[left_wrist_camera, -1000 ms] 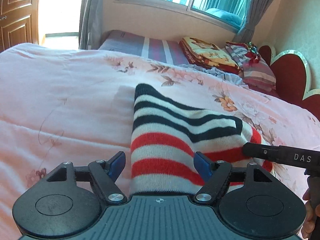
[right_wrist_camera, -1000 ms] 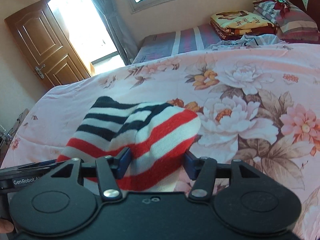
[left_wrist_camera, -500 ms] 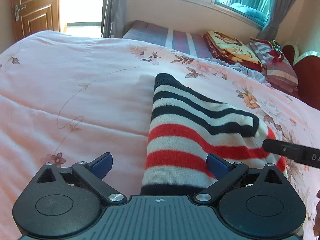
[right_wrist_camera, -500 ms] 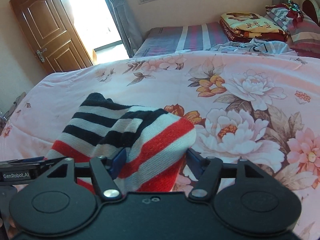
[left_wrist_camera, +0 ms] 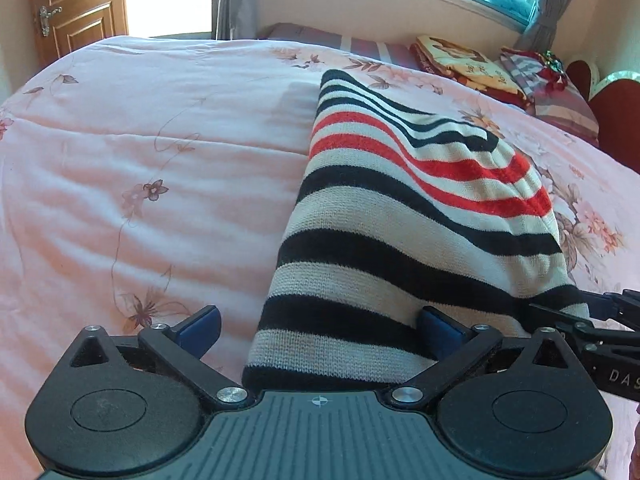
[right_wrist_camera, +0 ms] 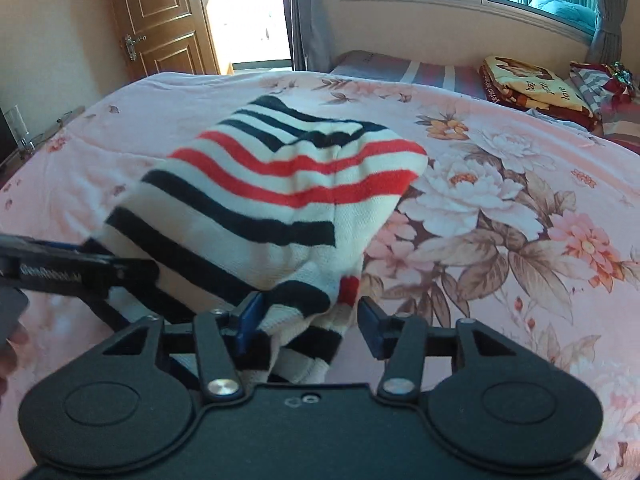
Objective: Fold small clothes
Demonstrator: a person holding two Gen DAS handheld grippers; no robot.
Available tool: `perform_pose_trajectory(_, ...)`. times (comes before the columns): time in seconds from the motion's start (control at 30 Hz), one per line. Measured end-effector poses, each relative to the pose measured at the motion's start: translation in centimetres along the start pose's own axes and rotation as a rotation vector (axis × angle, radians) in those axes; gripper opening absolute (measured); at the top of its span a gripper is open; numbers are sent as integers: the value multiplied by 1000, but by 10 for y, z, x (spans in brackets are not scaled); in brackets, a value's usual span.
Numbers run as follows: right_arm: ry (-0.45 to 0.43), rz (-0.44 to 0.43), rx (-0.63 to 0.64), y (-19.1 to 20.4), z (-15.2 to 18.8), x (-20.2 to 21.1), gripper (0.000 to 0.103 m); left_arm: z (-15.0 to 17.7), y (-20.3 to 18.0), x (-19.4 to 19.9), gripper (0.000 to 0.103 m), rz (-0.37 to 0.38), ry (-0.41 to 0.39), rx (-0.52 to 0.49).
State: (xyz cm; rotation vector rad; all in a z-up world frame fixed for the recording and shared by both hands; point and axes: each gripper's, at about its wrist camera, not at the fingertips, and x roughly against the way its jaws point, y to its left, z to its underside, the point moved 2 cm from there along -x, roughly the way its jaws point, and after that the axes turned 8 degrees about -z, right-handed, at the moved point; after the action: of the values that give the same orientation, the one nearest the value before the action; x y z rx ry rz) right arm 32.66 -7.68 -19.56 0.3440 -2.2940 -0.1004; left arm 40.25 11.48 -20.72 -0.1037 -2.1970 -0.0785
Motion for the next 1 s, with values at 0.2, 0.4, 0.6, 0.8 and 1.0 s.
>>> perform_pose_trajectory(0.2, -34, -24, -128, -1, 6, 20, 58, 2, -1, 0, 103, -26, 67, 53)
perform_pose_trajectory(0.4, -6, 83, -131, 12, 22, 24, 67, 4, -7, 5, 103, -69, 103, 25)
perform_pose_trajectory(0.6, -51, 126, -222, 26, 30, 45, 67, 9, -10, 23, 103, -34, 119, -90)
perform_pose_trajectory(0.8, -106, 155, -223, 59, 41, 87, 70, 27, 2, 97, 103, -117, -116, -154)
perform_pose_trajectory(1.0, -130, 151, -183, 99, 54, 129, 74, 44, 25, 167, 103, -81, -187, -192)
